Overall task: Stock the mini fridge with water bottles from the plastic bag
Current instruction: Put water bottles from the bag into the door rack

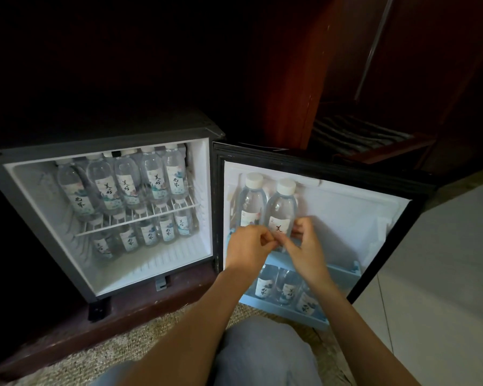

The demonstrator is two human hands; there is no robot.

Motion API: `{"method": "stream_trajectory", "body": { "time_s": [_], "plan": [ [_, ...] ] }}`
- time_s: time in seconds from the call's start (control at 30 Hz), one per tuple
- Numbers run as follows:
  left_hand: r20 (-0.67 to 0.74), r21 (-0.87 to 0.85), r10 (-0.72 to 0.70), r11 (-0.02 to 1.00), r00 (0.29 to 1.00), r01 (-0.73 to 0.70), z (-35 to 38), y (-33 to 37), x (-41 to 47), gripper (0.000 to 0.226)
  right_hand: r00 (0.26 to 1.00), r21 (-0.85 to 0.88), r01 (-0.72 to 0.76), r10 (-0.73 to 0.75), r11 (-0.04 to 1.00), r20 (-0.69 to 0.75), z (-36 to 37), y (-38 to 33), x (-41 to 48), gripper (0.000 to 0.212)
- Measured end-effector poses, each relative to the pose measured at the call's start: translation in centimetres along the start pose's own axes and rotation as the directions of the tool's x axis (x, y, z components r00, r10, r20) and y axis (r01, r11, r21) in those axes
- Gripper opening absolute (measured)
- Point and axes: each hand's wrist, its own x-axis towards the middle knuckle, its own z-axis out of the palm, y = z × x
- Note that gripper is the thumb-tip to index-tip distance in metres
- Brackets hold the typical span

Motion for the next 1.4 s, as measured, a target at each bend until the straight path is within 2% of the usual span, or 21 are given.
{"method": "stream_trajectory", "body": {
  "time_s": [0.17,0.4,0.43,0.5,0.57,0.67,0.77,0.83,0.9,1.0,1.07,1.17,1.23,1.33,1.4],
  "plan": [
    [0.025,-0.017,-0.006,1.0,1.0,0.007,0.1,-0.4,-0.2,0.01,1.0,-0.064,-0.01,0.012,0.998,0.02,-0.1,0.1,-0.1,0.037],
    [0.058,0.004,0.003,1.0,0.998,-0.004,-0.2,-0.3,-0.1,0.017,0.998,-0.107,-0.044,0.048,0.993,0.037,-0.3,-0.3,0.0,0.043],
    [0.076,0.013,0.008,1.0,0.997,-0.009,-0.4,-0.2,-0.1,0.019,0.997,-0.139,-0.048,0.056,0.989,0.05,-0.6,-0.6,0.0,0.043],
    [0.088,0.011,0.024,1.0,0.996,-0.025,-1.1,0.1,0.2,0.022,0.997,-0.309,-0.018,0.039,0.951,0.063,-1.2,-1.5,-0.1,0.041],
    [0.05,-0.034,0.033,0.999,0.998,-0.032,-2.3,0.4,0.3,0.019,0.998,-0.494,0.042,-0.018,0.868,0.052,-2.4,-3.1,-0.4,0.04],
    [-0.07,-0.173,0.016,0.984,0.997,-0.028,-4.0,0.6,0.3,0.013,0.98,-0.58,0.19,-0.189,0.792,0.064,-4.7,-6.6,-0.3,0.035],
    [-0.101,-0.192,-0.004,0.981,0.995,-0.015,-5.2,1.2,-0.4,0.017,0.894,-0.632,0.39,-0.44,0.669,0.085,-6.9,-10.3,0.3,0.023],
    [-0.071,-0.165,-0.018,0.986,0.997,0.006,-5.7,1.9,-0.9,0.021,0.853,-0.671,0.416,-0.519,0.614,0.053,-8.2,-11.9,1.2,0.025],
    [-0.042,-0.178,-0.017,0.984,0.999,0.009,-6.1,2.8,-1.4,0.024,0.876,-0.735,0.345,-0.482,0.584,0.028,-9.3,-12.7,2.4,0.036],
    [-0.029,-0.278,-0.028,0.96,0.999,0.018,-6.4,5.5,-1.6,0.027,0.967,-0.864,0.173,-0.247,0.474,0.058,-10.6,-12.4,4.1,0.051],
    [-0.009,-0.419,-0.078,0.906,0.997,0.067,-6.2,7.6,-1.2,0.029,0.986,-0.88,0.163,-0.104,0.446,0.131,-10.7,-11.9,4.8,0.053],
    [0.062,-0.557,-0.137,0.817,0.989,0.148,-5.6,10.2,0.0,0.029,0.975,-0.856,0.22,-0.095,0.467,0.199,-11.5,-11.8,5.8,0.049],
    [0.124,-0.576,-0.155,0.793,0.98,0.199,-5.1,11.2,0.6,0.029,0.975,-0.837,0.221,-0.099,0.501,0.198,-12.3,-12.1,6.4,0.047],
    [0.176,-0.579,-0.176,0.777,0.968,0.247,-4.6,11.8,0.6,0.032,0.98,-0.879,0.199,-0.066,0.433,0.189,-12.3,-12.8,7.4,0.046],
    [0.198,-0.57,-0.169,0.781,0.966,0.254,-4.8,11.8,0.2,0.035,0.982,-0.879,0.173,-0.012,0.444,0.187,-11.7,-13.4,7.5,0.047]
  ]
}}
